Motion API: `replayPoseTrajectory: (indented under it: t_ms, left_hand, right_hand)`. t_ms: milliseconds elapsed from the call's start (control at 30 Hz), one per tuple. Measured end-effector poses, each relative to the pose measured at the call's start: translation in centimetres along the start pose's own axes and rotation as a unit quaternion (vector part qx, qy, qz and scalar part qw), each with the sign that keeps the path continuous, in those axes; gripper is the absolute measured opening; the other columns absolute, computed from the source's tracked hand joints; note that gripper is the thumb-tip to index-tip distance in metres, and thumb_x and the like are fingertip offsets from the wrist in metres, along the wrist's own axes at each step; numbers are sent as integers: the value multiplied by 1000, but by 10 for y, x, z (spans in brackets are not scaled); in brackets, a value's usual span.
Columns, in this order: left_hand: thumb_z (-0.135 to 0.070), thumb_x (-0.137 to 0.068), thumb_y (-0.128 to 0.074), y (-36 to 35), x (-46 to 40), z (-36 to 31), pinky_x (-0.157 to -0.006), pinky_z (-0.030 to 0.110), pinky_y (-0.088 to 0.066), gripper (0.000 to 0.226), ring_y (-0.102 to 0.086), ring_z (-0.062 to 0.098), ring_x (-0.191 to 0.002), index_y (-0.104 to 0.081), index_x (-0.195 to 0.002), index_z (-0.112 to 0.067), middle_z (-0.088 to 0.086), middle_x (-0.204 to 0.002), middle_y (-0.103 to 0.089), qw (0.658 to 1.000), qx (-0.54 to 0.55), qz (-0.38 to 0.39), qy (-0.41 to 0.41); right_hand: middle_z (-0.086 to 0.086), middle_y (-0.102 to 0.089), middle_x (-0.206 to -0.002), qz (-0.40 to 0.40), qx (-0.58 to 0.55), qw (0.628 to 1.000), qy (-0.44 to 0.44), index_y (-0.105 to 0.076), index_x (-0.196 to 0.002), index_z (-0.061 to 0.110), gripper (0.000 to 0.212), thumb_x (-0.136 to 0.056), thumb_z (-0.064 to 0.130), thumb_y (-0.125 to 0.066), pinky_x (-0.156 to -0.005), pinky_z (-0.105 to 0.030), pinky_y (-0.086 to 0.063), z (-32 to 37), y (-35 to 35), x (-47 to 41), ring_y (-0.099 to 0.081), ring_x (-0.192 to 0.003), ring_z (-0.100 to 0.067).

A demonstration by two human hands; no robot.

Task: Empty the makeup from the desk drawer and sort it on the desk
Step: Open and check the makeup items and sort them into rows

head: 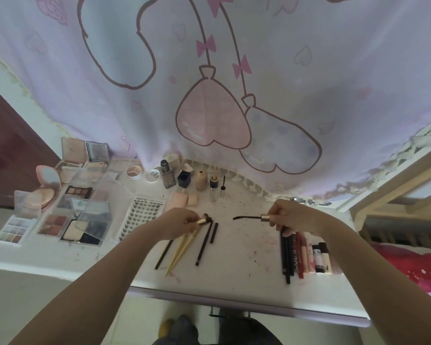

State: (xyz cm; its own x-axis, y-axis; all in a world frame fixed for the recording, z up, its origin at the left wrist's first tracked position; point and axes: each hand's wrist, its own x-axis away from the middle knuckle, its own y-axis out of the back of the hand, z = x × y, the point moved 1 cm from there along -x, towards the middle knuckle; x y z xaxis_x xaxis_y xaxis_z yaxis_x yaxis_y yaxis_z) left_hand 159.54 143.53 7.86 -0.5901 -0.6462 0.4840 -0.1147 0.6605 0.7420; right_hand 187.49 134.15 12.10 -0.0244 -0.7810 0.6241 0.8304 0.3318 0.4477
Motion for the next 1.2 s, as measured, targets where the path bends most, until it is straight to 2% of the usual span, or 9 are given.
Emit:
replayPoseTrajectory:
  t_ms: [67,133,200,267,433,600,767,1033,1200]
  left_hand:
    - [-30,-96,-49,-3,2,9,-69,21,-39,21,-54,8,-78,-62,-106,-17,-7,-87,-60,998,39,-33,38]
    - [-32,-96,-49,-13,2,-6,-64,18,-42,18,-57,8,-72,-60,-93,-18,-5,-82,-60,994,71,-59,48]
    - [-32,-96,-47,-34,-6,-30,-78,28,-49,23,-59,15,-84,-60,-92,-14,2,-88,-62,996,49,-64,39]
    - [-33,-96,-46,-57,-13,-52,-93,35,-43,27,-53,20,-99,-62,-98,-11,7,-100,-61,996,16,-79,44]
    - [-37,-93,-51,-91,-31,-64,-87,29,-42,35,-53,21,-109,-46,-120,-14,6,-116,-57,984,-10,-152,90]
    - [-38,-95,-44,-99,-38,-53,-96,29,-37,32,-44,21,-122,-43,-118,-15,5,-124,-53,975,-82,-193,69]
    - [-40,-97,-38,-102,-42,-38,-98,30,-33,35,-38,22,-131,-43,-121,-14,7,-133,-50,974,-112,-188,61]
    - [-38,-101,-28,-99,-45,-26,-97,29,-33,37,-45,22,-121,-42,-126,-14,6,-135,-49,970,-138,-186,69]
    - [-28,-97,-45,-85,-44,-40,-86,38,-39,23,-56,30,-98,-55,-102,-8,9,-99,-62,966,-99,-236,25]
  right_hand:
    - [-7,-63,-99,-8,-79,996,-35,-54,-111,14,15,-97,13,-50,-67,-26,-57,-12,2,0,-62,-83,-15]
    - [-9,-63,-101,-17,-128,990,-58,-54,-118,13,22,-98,10,-48,-71,-31,-58,-19,-8,-1,-63,-86,-17]
    - [-8,-63,-97,-46,-176,980,-78,-55,-118,4,23,-97,10,-48,-73,-34,-58,-23,-28,-7,-63,-83,-17]
    - [-7,-65,-97,-67,-211,970,-105,-50,-119,6,23,-97,11,-49,-67,-31,-57,-28,-53,-17,-64,-83,-17]
    - [-4,-60,-96,-154,-100,975,-123,-52,-104,14,15,-93,23,-51,-77,-36,-52,-36,-102,-41,-56,-85,-19]
    - [-6,-61,-97,-160,-10,980,-115,-55,-104,9,24,-96,30,-47,-65,-26,-37,-27,-127,-51,-51,-80,-16]
    - [-10,-62,-103,-188,-22,978,-88,-50,-109,4,28,-93,26,-53,-69,-25,-37,-9,-141,-61,-59,-94,-24]
    - [-15,-62,-103,-188,-26,980,-64,-46,-111,1,28,-93,22,-53,-67,-25,-34,5,-152,-70,-58,-90,-25]
    - [-7,-60,-103,-180,-8,981,-68,-50,-112,6,30,-94,30,-54,-72,-27,-42,-6,-122,-63,-53,-86,-16]
